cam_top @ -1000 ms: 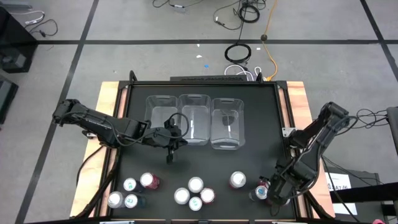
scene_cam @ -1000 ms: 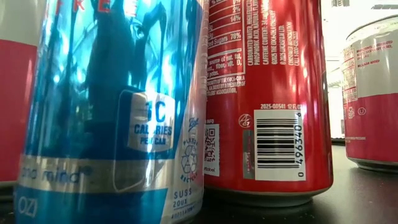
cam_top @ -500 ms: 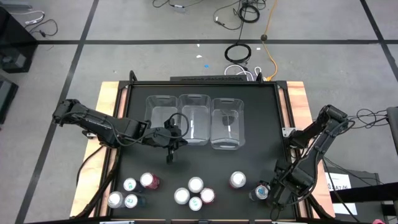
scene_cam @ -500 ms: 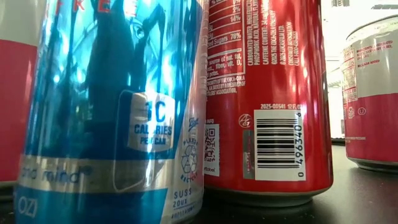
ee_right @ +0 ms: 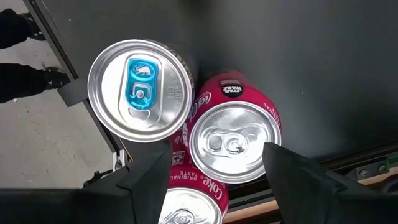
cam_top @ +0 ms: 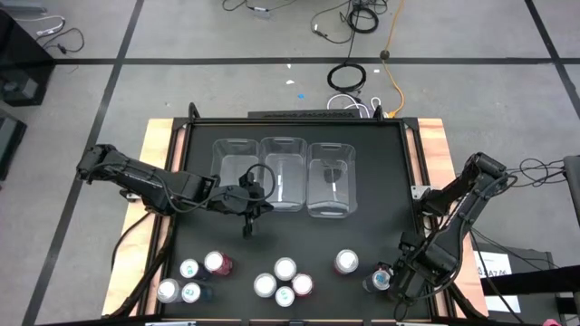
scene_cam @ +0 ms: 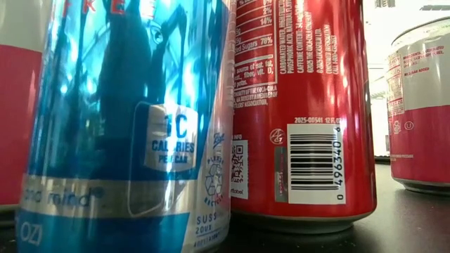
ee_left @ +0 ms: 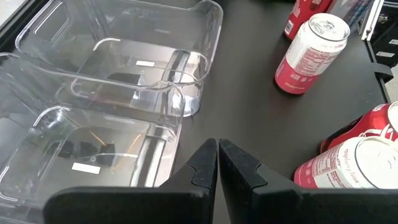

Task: Sort soda cans
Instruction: Put the red soda can into the right transparent bin

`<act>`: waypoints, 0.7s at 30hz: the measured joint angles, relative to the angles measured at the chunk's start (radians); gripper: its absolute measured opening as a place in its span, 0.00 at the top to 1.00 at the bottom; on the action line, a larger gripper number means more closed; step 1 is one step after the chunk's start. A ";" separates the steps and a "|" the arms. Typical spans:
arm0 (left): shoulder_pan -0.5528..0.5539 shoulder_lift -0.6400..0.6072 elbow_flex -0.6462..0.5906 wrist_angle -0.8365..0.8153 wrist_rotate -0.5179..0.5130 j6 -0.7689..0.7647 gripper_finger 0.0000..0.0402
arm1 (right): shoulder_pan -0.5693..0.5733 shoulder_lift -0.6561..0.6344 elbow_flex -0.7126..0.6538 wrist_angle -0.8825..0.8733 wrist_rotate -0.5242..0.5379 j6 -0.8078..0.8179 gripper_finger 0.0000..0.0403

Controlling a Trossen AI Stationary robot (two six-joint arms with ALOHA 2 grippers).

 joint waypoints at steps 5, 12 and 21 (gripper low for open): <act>0.000 0.000 0.000 0.000 0.000 0.000 0.93 | 0.000 0.000 0.000 0.000 0.000 0.000 0.39; 0.000 0.000 0.000 0.000 0.000 0.000 0.93 | 0.000 0.000 0.000 0.023 -0.007 0.023 0.39; 0.000 0.000 0.000 0.000 0.000 0.001 0.93 | 0.004 0.022 -0.001 0.001 -0.028 0.024 0.44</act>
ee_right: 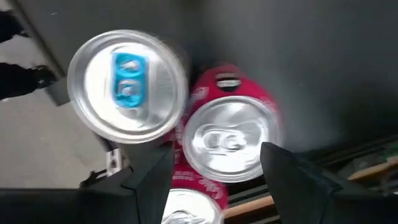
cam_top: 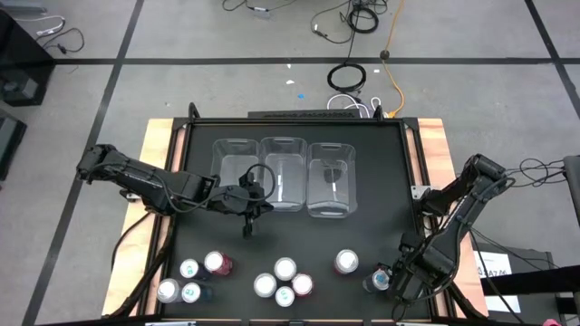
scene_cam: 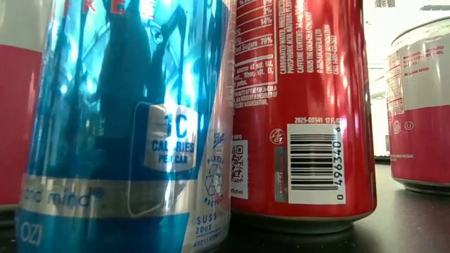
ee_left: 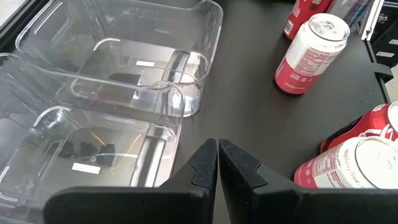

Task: Sort soda cans
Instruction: Put the red soda can into the right transparent bin

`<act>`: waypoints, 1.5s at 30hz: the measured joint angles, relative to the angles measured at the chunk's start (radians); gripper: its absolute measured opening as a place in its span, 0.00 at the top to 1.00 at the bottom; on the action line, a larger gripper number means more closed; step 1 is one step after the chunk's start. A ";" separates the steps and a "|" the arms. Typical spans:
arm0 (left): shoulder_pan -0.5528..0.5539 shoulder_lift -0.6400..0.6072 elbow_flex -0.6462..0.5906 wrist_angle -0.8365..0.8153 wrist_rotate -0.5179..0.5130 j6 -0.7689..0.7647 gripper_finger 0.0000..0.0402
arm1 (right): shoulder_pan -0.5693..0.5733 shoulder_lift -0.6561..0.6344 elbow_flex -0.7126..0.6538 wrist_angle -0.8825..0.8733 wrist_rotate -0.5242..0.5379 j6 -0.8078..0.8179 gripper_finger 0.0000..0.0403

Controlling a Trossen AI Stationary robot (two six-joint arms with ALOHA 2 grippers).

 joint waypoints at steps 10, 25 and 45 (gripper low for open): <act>0.000 0.000 0.000 0.000 -0.001 0.008 0.93 | 0.002 0.028 0.003 0.019 0.000 -0.015 0.46; 0.001 0.000 0.000 -0.001 -0.008 0.009 0.93 | 0.002 0.063 0.004 0.003 0.022 -0.031 0.46; 0.006 0.000 0.000 -0.001 -0.008 0.009 0.93 | 0.001 0.063 0.023 -0.006 0.016 -0.061 0.45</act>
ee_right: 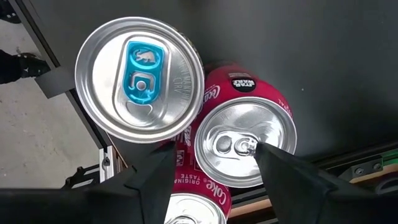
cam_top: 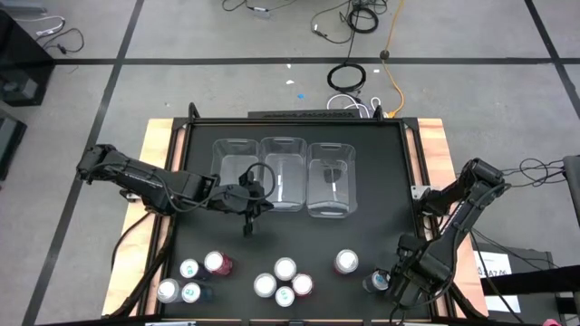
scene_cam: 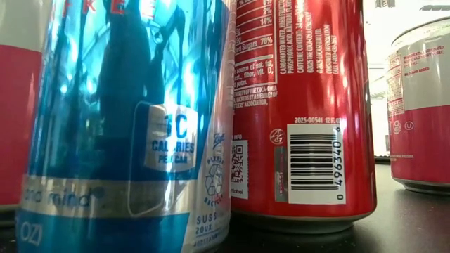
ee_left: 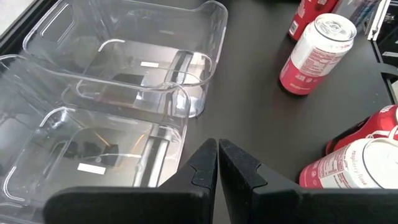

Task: Sort soda cans
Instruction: Put the red soda can into the right transparent bin

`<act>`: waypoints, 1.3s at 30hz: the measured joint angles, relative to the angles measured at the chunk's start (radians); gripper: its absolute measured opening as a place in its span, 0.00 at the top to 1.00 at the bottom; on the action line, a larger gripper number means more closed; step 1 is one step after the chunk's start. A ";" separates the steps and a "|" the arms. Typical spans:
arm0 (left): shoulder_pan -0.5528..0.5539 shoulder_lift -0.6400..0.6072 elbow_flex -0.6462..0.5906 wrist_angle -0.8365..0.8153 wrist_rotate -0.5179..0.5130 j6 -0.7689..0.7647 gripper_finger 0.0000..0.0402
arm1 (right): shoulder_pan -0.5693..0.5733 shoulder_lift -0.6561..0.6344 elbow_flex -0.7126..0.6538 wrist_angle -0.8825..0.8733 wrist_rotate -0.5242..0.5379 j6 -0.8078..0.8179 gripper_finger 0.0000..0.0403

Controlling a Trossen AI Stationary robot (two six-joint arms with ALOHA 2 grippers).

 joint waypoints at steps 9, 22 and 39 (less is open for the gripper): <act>0.000 0.000 0.000 0.000 0.000 0.000 0.93 | 0.000 0.000 0.000 -0.003 0.000 0.005 0.35; 0.000 0.000 0.000 0.000 0.000 -0.002 0.93 | -0.001 0.000 0.000 -0.006 -0.046 0.037 0.29; 0.000 0.000 0.000 0.000 0.000 -0.001 0.93 | -0.002 0.000 0.064 -0.072 -0.067 0.038 0.30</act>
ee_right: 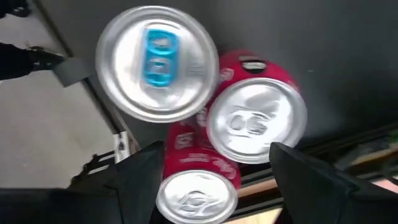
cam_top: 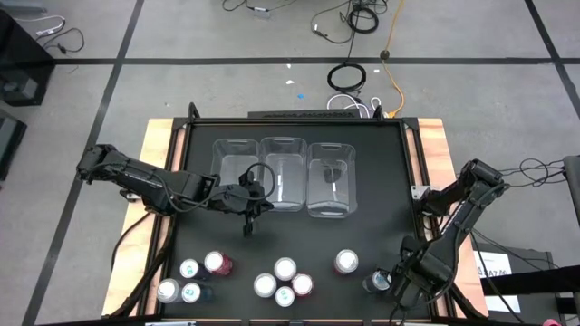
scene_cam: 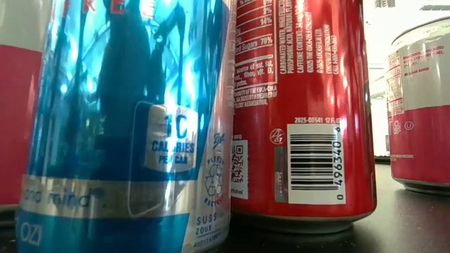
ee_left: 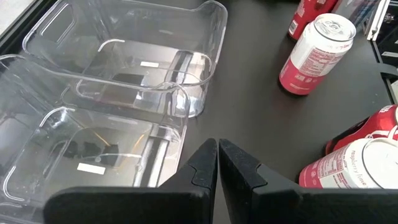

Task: Sort soda cans
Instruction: Put the red soda can into the right transparent bin

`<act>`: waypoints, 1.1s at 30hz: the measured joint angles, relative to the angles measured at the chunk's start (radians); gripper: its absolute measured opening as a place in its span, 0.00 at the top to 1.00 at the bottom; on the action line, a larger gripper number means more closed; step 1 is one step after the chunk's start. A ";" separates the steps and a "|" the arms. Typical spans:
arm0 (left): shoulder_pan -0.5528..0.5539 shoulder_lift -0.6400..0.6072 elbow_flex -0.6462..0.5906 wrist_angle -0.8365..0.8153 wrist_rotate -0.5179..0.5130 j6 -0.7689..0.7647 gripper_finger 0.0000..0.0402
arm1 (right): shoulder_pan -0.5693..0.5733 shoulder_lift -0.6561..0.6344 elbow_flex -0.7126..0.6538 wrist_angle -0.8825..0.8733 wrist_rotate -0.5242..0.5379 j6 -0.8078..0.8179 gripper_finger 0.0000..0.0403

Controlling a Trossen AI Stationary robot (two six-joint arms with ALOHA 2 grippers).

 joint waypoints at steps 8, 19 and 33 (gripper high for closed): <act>0.000 0.000 0.000 0.000 -0.002 -0.001 0.93 | 0.000 -0.001 0.000 -0.031 0.049 -0.024 0.30; 0.000 0.000 0.000 0.001 -0.003 -0.008 0.93 | 0.000 -0.009 -0.102 0.042 0.057 -0.011 0.30; 0.000 0.000 0.000 0.001 -0.003 -0.005 0.93 | 0.000 -0.017 -0.074 0.043 0.047 0.045 0.30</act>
